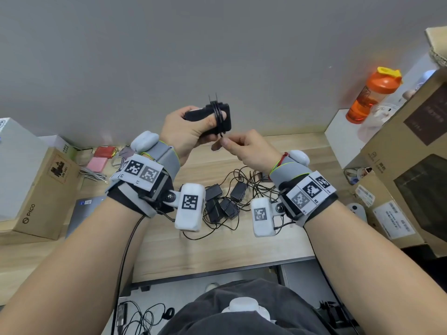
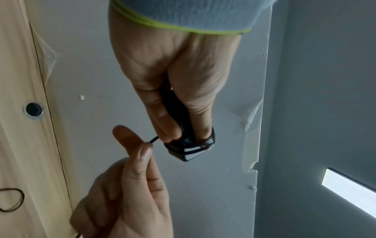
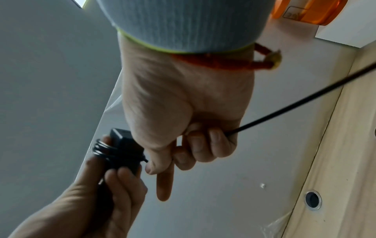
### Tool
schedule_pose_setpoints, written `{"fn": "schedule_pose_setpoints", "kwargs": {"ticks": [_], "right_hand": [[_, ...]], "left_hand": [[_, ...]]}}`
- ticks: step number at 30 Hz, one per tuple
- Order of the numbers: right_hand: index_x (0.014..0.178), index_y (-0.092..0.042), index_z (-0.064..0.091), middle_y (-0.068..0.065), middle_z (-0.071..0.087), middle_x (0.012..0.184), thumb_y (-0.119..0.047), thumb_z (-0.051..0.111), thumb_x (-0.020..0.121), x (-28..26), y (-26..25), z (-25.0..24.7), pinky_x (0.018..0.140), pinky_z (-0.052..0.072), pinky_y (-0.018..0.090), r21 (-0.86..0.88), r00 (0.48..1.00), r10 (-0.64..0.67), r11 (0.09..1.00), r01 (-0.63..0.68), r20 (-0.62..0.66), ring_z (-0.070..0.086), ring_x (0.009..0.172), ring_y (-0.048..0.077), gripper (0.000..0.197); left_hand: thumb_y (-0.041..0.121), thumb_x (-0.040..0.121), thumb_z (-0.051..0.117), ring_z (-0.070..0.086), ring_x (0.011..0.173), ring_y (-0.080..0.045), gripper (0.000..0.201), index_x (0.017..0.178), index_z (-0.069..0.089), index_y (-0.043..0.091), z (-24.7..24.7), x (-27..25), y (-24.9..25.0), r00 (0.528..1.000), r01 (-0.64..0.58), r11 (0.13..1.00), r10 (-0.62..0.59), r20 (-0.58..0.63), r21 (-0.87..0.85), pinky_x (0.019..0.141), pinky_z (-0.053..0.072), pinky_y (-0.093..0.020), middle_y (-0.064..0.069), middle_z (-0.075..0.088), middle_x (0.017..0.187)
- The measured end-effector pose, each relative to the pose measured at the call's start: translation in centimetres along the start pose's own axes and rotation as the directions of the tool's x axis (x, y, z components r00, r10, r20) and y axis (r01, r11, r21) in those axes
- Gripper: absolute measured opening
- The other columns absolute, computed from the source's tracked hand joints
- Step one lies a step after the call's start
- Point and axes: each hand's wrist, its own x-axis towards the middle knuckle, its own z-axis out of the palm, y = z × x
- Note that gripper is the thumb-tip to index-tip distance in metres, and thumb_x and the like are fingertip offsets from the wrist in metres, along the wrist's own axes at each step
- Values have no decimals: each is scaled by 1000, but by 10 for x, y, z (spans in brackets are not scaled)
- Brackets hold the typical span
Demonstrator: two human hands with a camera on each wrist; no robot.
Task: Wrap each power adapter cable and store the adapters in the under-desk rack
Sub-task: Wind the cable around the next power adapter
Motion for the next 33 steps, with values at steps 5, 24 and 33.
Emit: {"fn": "schedule_pose_setpoints", "kwargs": {"ticks": [5, 24, 33], "right_hand": [[93, -20, 78, 9, 76, 88, -33, 60, 96, 4, 3, 0, 87, 52, 35, -8, 998, -51, 999, 51, -21, 66, 83, 27, 22], [81, -9, 72, -7, 41, 53, -22, 70, 90, 16, -8, -47, 58, 27, 27, 46, 968, -103, 992, 116, -228, 30, 54, 9, 16], [72, -11, 63, -17, 43, 47, -17, 56, 99, 18, 15, -26, 47, 26, 10, 162, 973, -28, 985, 66, -228, 32, 44, -1, 28]], "left_hand": [[12, 70, 87, 65, 56, -18, 31, 81, 58, 6, -11, 11, -7, 991, -9, 988, 30, -133, 156, 57, 57, -24, -14, 62, 86], [8, 67, 88, 69, 63, -21, 31, 81, 61, 6, -1, -4, -18, 985, 34, 911, -101, 143, 412, 57, 58, -29, -7, 65, 76], [6, 69, 81, 63, 55, -20, 26, 77, 56, 7, 8, -12, -8, 973, 19, 986, -57, 222, 168, 51, 53, -24, -10, 60, 73]]}}
